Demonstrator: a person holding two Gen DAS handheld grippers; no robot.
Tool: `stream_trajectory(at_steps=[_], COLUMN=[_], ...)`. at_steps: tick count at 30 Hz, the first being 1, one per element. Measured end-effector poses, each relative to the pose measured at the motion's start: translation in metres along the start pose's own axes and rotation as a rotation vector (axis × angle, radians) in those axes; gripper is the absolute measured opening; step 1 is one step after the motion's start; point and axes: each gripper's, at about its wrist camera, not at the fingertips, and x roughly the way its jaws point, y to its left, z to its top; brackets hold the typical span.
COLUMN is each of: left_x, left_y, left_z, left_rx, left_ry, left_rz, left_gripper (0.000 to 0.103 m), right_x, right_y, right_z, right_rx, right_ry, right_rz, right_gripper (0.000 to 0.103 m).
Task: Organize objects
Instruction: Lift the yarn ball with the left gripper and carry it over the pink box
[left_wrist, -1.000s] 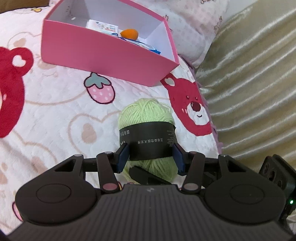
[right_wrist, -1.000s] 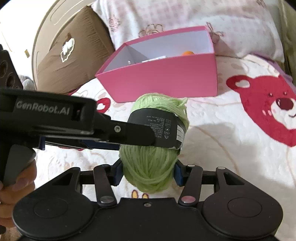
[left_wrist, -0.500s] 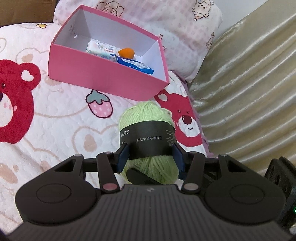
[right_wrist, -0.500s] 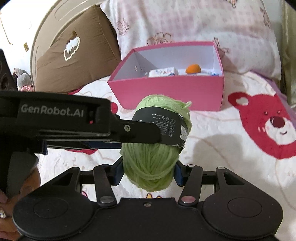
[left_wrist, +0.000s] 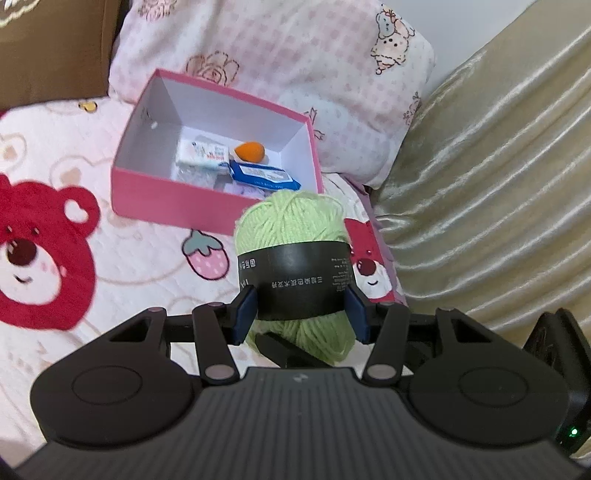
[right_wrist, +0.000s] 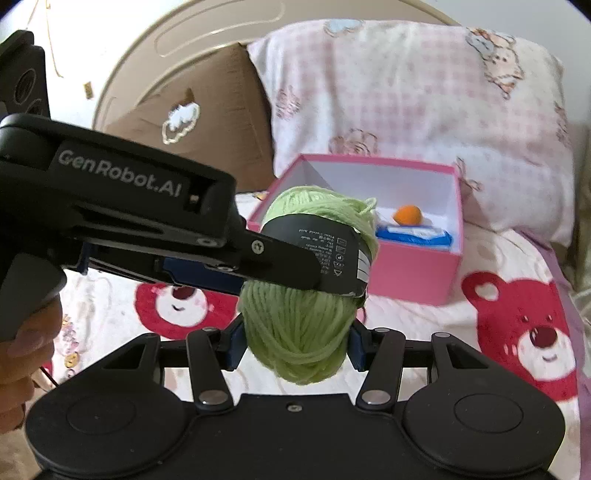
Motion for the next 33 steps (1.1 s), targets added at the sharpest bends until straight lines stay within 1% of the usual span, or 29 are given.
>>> stream_trajectory(at_steps=[3, 6, 13, 15, 19, 22, 26, 28, 31, 33], left_x=[-0.007, -0.012, -0.017, -0.018, -0.022, -0.017, -0.001, 0.010, 0.025, 0.038], left_y=[-0.006, -0.007, -0.008, -0.004, 0.005, 0.013, 0.017, 0.018, 0.026, 0.032], left_z=[0.016, 0.032, 0.065, 0.077, 0.100, 0.113, 0.130, 0.138, 0.150, 0.159], left_rx=[0.021, 0.028, 0.031, 0.013, -0.006, -0.034, -0.044, -0.052, -0.112, -0.149], left_ry=[0.018, 0.016, -0.002, 0.005, 0.018, 0.020, 0.001, -0.011, -0.012, -0.006], left_rz=[0.026, 0.033, 0.075, 0.080, 0.084, 0.096, 0.143, 0.176, 0.212, 0.213], left_gripper=[0.051, 0.051, 0.052, 0.052, 0.052, 0.052, 0.052, 0.052, 0.052, 0.052], right_x=[0.001, 0.001, 0.012, 0.017, 0.025, 0.034, 0.057, 0.069, 0.091, 0.106], right_y=[0.003, 0.004, -0.002, -0.006, -0.013, -0.012, -0.024, -0.032, -0.044, -0.051], right_z=[0.013, 0.026, 0.054, 0.062, 0.075, 0.085, 0.104, 0.114, 0.130, 0.140], right_rx=[-0.030, -0.051, -0.028, -0.010, 0.054, 0.021, 0.025, 0.031, 0.016, -0.027], right_ry=[-0.005, -0.018, -0.049, -0.056, -0.066, -0.081, -0.054, -0.026, 0.036, 0.071], right_rz=[0.019, 0.033, 0.076, 0.095, 0.169, 0.178, 0.206, 0.215, 0.254, 0.267], right_gripper=[0.058, 0.058, 0.058, 0.057, 0.057, 0.057, 0.057, 0.057, 0.056, 0.056])
